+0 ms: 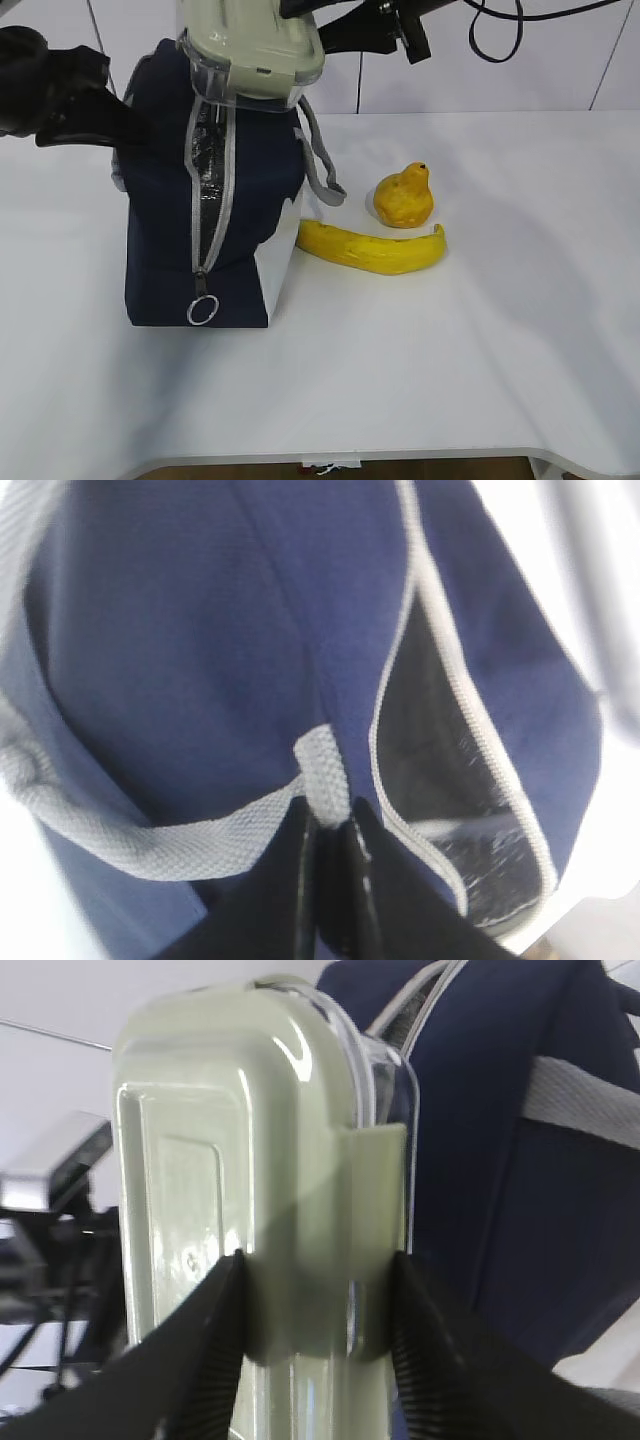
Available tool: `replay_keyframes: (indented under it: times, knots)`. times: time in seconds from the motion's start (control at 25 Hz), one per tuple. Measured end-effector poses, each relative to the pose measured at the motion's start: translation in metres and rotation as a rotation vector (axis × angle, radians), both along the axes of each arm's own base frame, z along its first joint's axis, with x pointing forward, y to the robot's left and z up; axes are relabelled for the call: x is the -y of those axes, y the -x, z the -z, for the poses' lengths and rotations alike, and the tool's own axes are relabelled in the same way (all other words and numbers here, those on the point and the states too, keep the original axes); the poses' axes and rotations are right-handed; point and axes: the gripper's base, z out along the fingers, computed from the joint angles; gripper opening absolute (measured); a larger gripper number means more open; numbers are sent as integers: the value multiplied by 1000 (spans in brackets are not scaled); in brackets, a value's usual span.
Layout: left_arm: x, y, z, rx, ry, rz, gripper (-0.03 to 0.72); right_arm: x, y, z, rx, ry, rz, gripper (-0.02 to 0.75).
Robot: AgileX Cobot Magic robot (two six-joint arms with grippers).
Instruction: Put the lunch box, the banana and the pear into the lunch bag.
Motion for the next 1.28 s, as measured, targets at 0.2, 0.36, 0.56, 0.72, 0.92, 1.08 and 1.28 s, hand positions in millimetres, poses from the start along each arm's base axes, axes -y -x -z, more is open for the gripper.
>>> replay_keyframes:
  times: [0.2, 0.36, 0.56, 0.72, 0.92, 1.08, 1.28]
  knots:
    - [1, 2, -6, 22, 30, 5, 7, -1, 0, 9, 28, 122, 2, 351]
    - [5, 1, -11, 53, 86, 14, 7, 4, -2, 17, 44, 225, 22, 351]
    - [6, 1, -15, 74, 124, 15, 6, 7, -4, 22, 47, 296, 32, 351]
    - [9, -2, -13, 76, 163, 26, 6, -3, -2, 23, 65, 308, 23, 351]
    - [13, -5, -14, 99, 208, 50, 6, -25, 1, 36, 46, 316, -28, 351]
    - [14, -6, -10, 91, 203, 66, 6, -37, 1, 46, 39, 319, -43, 351]
    - [14, -8, -3, 72, 184, 82, 6, -52, 2, 56, 43, 326, -54, 351]
